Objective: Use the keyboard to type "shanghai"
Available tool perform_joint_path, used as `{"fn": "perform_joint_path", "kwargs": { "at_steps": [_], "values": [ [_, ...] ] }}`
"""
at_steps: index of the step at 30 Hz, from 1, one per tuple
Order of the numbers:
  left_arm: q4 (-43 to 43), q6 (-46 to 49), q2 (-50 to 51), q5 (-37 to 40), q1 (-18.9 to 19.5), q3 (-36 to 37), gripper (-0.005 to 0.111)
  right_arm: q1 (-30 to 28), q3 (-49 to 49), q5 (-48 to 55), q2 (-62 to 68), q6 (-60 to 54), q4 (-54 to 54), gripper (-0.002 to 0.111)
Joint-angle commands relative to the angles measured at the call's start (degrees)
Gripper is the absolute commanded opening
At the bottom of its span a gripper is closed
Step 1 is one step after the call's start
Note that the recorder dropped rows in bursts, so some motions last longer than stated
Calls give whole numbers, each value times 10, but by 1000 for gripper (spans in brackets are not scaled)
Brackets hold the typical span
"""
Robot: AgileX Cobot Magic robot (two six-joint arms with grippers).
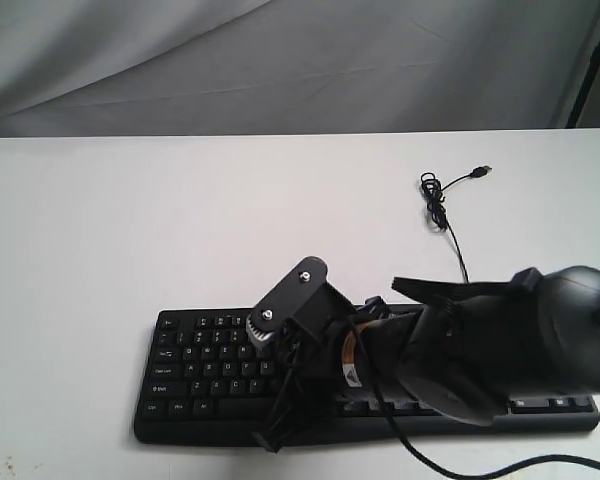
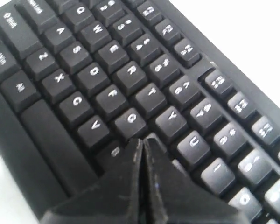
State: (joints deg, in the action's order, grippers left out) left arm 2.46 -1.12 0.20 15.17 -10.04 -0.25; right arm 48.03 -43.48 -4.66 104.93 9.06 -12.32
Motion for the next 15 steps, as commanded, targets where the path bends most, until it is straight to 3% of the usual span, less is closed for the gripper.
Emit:
{"fn": "perform_joint_path", "kwargs": {
  "at_steps": [1,15],
  "values": [
    [3,-2,-2,-3,-2,2,0,6,-63,66,0,-3,-4,0],
    [3,-2,-2,-3,-2,2,0,21,-74,32,28,-3,-2,0]
  ]
}}
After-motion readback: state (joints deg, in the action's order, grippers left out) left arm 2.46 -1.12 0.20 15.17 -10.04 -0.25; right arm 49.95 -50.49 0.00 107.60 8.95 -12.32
